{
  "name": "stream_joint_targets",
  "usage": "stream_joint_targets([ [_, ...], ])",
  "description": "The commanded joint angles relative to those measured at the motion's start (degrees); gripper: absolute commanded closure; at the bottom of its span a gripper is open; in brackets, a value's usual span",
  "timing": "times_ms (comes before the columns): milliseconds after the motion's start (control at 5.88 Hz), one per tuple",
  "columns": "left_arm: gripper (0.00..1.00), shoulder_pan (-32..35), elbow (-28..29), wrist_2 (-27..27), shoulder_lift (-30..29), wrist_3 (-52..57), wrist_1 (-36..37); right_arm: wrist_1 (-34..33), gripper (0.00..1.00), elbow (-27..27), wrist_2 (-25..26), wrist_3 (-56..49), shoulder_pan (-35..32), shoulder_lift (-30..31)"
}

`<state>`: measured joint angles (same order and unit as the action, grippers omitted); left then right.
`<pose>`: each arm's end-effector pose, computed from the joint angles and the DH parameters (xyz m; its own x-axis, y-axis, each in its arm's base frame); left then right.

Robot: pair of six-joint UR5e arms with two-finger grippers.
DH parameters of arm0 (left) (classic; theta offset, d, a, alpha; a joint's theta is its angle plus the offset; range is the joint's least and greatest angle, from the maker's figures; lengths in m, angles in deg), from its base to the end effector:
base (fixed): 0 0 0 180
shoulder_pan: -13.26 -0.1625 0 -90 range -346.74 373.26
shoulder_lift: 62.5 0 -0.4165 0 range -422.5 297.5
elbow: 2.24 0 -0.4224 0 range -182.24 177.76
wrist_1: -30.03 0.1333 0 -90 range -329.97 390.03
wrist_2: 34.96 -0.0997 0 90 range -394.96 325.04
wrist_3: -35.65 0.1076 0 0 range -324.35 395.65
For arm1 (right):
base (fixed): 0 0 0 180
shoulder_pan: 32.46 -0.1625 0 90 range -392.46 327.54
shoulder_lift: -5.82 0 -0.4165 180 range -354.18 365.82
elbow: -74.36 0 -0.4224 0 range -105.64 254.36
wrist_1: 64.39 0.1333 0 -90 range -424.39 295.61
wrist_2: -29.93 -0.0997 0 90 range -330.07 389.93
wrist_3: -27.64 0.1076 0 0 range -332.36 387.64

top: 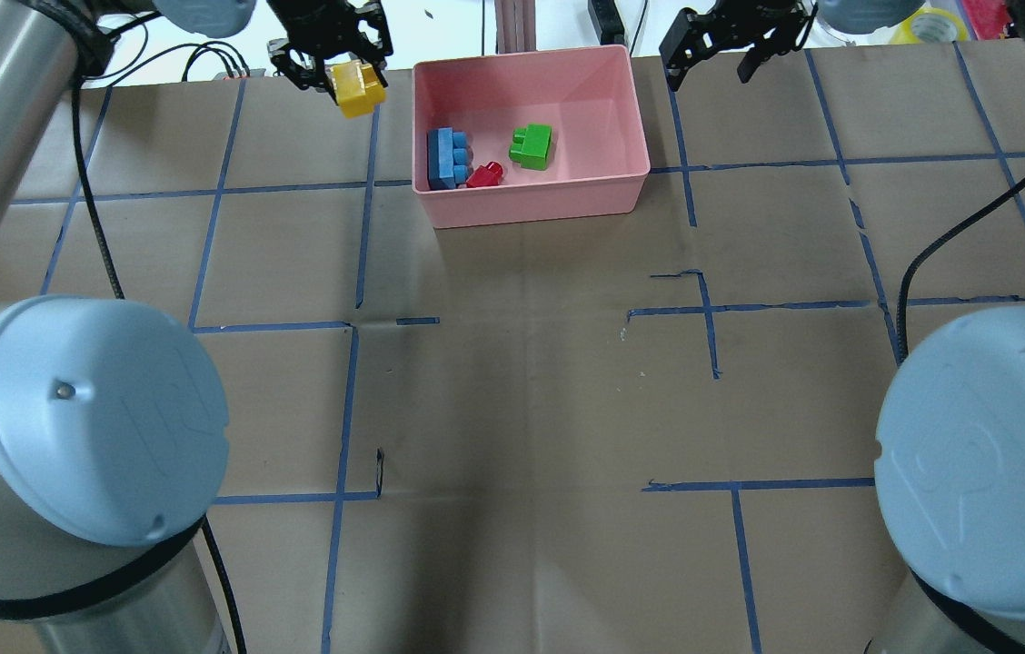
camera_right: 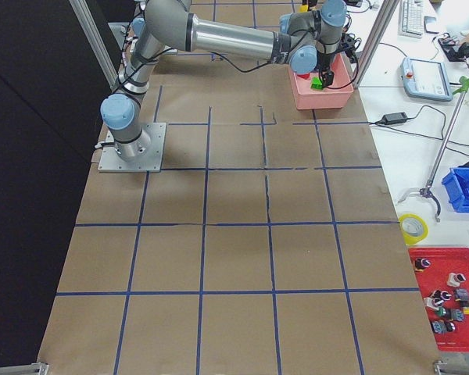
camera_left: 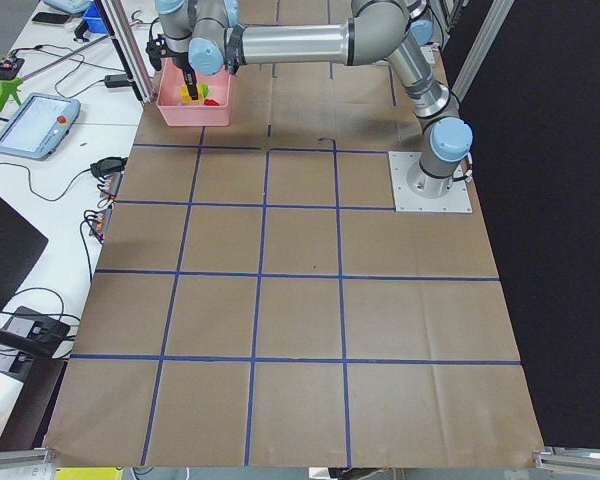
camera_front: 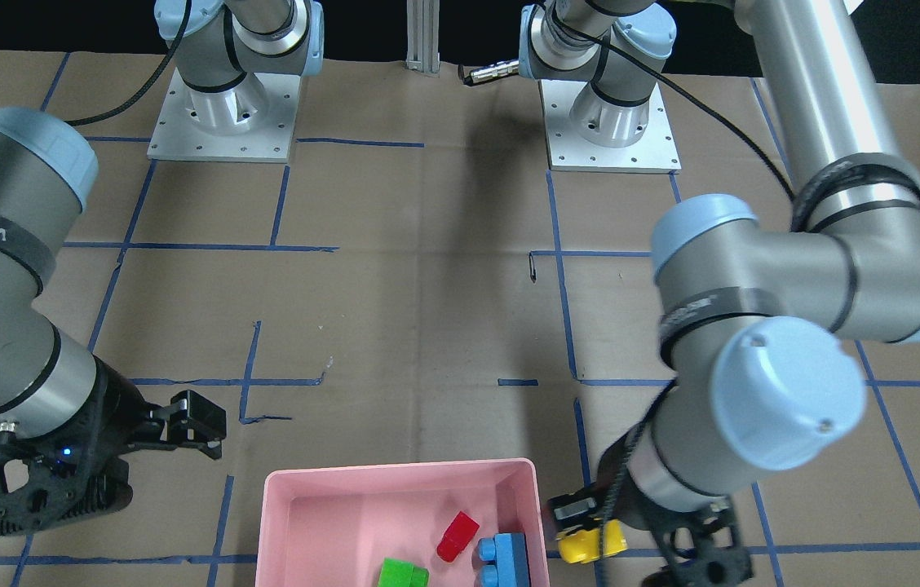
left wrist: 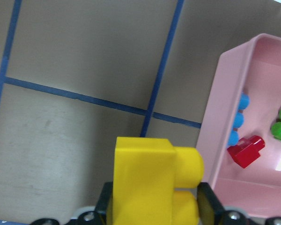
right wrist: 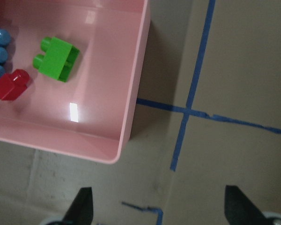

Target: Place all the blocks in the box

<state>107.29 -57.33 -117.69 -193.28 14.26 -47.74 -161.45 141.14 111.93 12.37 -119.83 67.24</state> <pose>-0.2030 -0.7908 0.3397 -0.9459 -0.2836 0.1575 -0.2955 0.9536 -0.0573 0.1150 -0.7287 0.3852 -0.9666 -0.2231 -0.1264 -0.2163 0.9741 -0.0653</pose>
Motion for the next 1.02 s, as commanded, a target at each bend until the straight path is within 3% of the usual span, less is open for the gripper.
stream_joint_targets([
  [0,0.93,6.67,0.07,-0.07,-4.90,-6.11,6.99,12.13,0.00,2.98,1.85,0.14,0.18,8.05],
  [170,0.91,7.74,-0.19,-1.37,-6.75,-6.13,8.41,13.46,0.00,5.01,2.28,3.45,-0.17,11.66],
  [340,0.40,7.92,-0.28,-2.86,-7.03,-6.13,8.77,13.39,0.00,9.90,2.80,6.19,-2.61,16.14],
  [510,0.01,8.01,-0.19,-4.18,-6.60,-6.04,8.77,11.21,0.00,17.78,4.81,9.43,-4.02,21.32],
  [680,0.00,7.84,0.16,-4.02,-5.90,-5.95,8.77,4.67,0.00,24.73,5.53,10.16,-4.21,25.54],
  [850,0.00,7.58,0.33,-3.67,-4.50,-5.69,8.69,2.51,0.00,28.45,5.62,10.25,-4.13,27.59],
])
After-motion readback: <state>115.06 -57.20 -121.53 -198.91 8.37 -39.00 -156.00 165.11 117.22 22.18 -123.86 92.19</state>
